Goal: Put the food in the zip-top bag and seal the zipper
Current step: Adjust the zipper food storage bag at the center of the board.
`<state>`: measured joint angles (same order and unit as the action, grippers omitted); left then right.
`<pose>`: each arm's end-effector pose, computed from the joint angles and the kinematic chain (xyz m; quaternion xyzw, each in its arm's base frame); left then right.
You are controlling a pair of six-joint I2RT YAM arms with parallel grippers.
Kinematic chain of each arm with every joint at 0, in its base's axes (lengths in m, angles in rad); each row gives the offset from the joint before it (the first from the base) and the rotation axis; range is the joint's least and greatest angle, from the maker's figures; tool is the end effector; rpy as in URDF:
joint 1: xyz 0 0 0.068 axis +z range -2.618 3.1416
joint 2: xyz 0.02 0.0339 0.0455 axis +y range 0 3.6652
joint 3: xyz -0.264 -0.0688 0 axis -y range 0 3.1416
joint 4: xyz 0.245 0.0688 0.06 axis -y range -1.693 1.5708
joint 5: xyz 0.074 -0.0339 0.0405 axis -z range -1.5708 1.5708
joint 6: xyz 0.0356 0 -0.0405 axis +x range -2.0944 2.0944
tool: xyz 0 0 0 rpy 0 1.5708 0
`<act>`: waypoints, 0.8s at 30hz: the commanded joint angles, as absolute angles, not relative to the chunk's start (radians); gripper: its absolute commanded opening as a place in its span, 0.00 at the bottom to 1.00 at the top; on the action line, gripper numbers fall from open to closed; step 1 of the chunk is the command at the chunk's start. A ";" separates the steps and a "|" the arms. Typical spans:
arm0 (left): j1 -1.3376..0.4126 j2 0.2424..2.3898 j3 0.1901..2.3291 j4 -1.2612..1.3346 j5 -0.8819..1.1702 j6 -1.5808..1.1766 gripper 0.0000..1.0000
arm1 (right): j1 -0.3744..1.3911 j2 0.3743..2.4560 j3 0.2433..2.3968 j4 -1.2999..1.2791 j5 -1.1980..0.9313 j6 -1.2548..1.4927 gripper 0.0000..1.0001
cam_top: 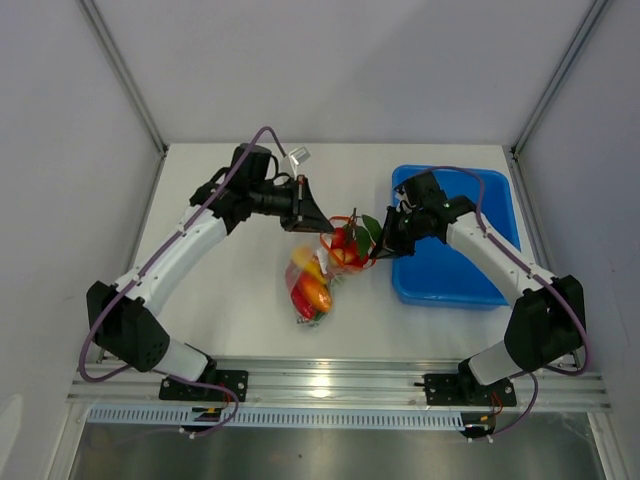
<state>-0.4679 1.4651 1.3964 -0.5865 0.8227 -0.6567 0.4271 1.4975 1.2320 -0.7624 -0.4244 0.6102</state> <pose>0.2726 -0.1670 0.3592 0.0984 0.8352 -0.5194 0.1515 0.2741 0.1408 0.2793 0.0299 0.9430 0.3061 0.1271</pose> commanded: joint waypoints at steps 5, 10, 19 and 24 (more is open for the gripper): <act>-0.463 1.410 1.378 -0.584 0.808 -0.632 0.01 | 0.430 1.440 1.452 -0.882 -0.278 0.591 0.00; -0.463 1.410 1.385 -0.578 0.802 -0.632 0.01 | 0.442 1.453 1.679 -0.971 -0.218 0.558 0.00; -0.460 1.462 1.256 -0.591 0.759 -0.591 0.00 | 0.468 1.408 1.441 -0.882 -0.232 0.554 0.00; -0.459 1.529 1.258 -0.580 0.735 -0.571 0.01 | 0.476 1.417 1.292 -0.819 -0.201 0.516 0.00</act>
<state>-0.4679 1.5059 1.2488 -0.5892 0.7586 -0.6109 0.4683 1.4185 1.3037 -0.8822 -0.2321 0.5541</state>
